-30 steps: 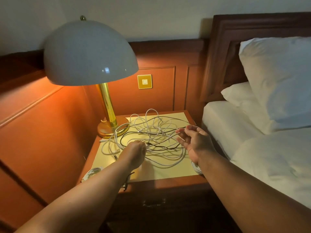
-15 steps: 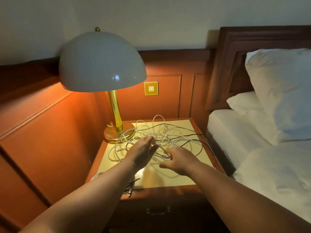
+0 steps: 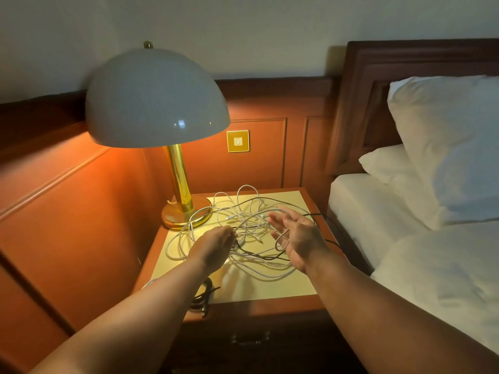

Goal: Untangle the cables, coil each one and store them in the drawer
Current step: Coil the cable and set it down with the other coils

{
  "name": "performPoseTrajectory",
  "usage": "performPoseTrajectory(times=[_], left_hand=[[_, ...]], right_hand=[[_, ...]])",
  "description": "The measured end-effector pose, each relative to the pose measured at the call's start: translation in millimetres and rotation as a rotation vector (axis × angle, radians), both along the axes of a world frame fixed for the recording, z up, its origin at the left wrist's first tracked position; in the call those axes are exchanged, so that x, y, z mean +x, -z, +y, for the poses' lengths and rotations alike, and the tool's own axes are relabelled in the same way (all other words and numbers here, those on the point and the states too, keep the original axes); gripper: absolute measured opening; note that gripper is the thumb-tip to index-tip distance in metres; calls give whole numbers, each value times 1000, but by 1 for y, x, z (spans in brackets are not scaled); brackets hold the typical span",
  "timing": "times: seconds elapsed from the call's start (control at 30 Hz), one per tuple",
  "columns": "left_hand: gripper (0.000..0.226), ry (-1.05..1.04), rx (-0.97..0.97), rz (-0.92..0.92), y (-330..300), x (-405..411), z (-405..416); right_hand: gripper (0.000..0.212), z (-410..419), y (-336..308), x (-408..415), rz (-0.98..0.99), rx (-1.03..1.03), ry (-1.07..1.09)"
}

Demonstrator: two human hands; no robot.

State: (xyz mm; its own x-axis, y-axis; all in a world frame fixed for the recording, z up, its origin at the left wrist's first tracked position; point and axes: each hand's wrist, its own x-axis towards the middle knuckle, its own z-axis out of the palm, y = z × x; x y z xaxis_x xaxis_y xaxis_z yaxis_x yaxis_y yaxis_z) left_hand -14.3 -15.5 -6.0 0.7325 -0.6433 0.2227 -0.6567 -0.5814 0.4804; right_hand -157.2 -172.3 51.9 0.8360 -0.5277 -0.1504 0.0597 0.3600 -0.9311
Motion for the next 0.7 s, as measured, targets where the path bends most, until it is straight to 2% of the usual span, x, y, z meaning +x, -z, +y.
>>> performPoseTrajectory(times=[0.1,0.17,0.23,0.33,0.4,0.57,0.63,0.7], left_hand=[[24,-34,-219,167,-10,-6,-12],[27,-50,-391,394,-21,-16,-24],[25,-45,-535,541,-33,-28,-36],[21,-45,-695,761,-48,-43,-49],[21,-47,-679,794,-53,-50,-57],[24,39,-498,636,-51,-62,-72],[21,118,-495,725,-48,-64,-72],[27,138,-574,922,-44,-65,-75]], right_hand=[[44,0,-2,1,4,9,-39],[45,4,-1,0,95,-148,-33],[43,7,1,-1,191,-326,-44],[38,9,3,-7,260,-410,-108],[34,8,4,-12,271,-388,-146],[30,-1,2,-28,347,-355,-132],[31,-8,-2,-36,374,-423,-99],[30,-16,-6,-45,373,-491,-60]])
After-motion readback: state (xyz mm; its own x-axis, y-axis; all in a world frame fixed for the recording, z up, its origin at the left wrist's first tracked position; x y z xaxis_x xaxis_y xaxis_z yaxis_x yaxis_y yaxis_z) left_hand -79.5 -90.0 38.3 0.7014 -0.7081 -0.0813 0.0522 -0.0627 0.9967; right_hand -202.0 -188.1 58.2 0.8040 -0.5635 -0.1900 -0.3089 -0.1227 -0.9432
